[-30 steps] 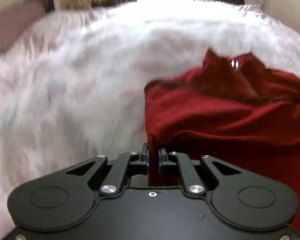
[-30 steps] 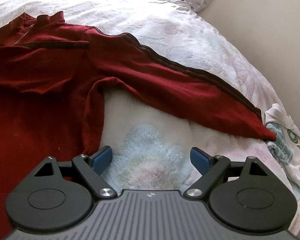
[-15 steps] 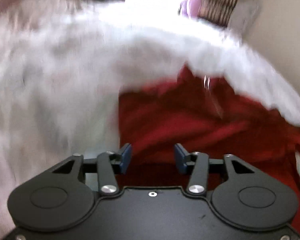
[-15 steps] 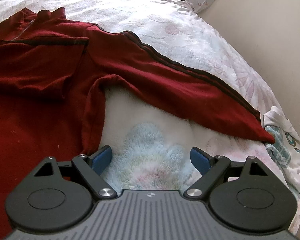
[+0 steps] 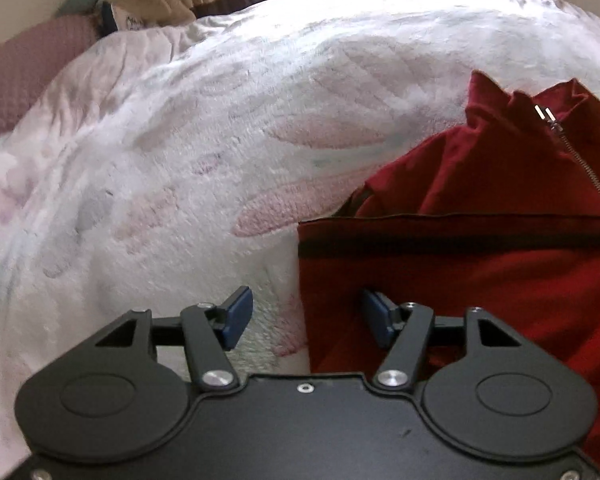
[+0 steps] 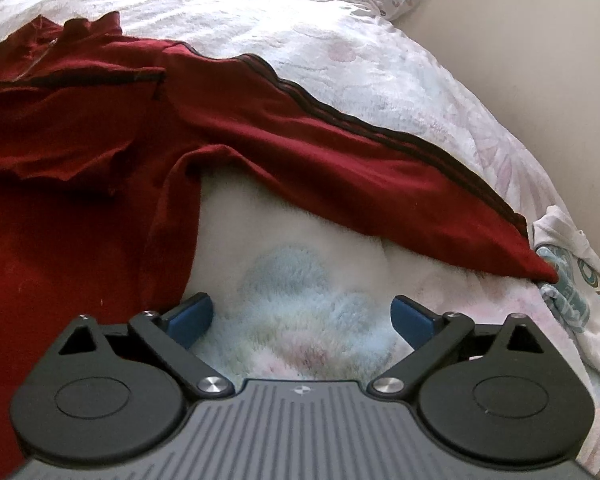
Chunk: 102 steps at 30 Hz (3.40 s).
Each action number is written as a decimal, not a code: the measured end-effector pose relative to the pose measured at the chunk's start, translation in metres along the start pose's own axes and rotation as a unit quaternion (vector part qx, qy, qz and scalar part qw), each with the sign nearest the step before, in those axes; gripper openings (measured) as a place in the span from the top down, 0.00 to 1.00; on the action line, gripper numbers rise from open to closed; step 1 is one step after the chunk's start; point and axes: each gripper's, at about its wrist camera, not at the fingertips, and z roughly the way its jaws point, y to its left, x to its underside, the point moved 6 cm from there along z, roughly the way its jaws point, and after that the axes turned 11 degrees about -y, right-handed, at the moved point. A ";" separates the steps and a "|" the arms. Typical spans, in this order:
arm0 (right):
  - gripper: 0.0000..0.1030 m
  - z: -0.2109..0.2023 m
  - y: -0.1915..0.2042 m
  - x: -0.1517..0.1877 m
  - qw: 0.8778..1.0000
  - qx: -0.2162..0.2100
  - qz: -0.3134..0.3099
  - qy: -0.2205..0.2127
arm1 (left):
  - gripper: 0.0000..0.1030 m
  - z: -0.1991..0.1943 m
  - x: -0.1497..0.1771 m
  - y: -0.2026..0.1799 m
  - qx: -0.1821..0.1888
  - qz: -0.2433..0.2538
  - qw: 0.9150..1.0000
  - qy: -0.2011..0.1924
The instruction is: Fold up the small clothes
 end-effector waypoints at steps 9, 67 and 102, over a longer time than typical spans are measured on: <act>0.00 -0.025 -0.099 -0.021 0.979 0.092 0.125 -0.134 | 0.41 -0.137 0.017 0.017 0.053 -0.022 0.998 -0.041; 0.50 -0.074 0.306 -0.116 0.952 -0.285 0.073 -0.088 | 0.41 -0.128 0.076 0.114 0.029 -0.143 0.989 0.005; 0.15 -0.039 0.070 -0.006 0.979 -0.173 0.093 -0.053 | 0.41 -0.134 0.046 0.009 0.083 -0.087 0.993 -0.010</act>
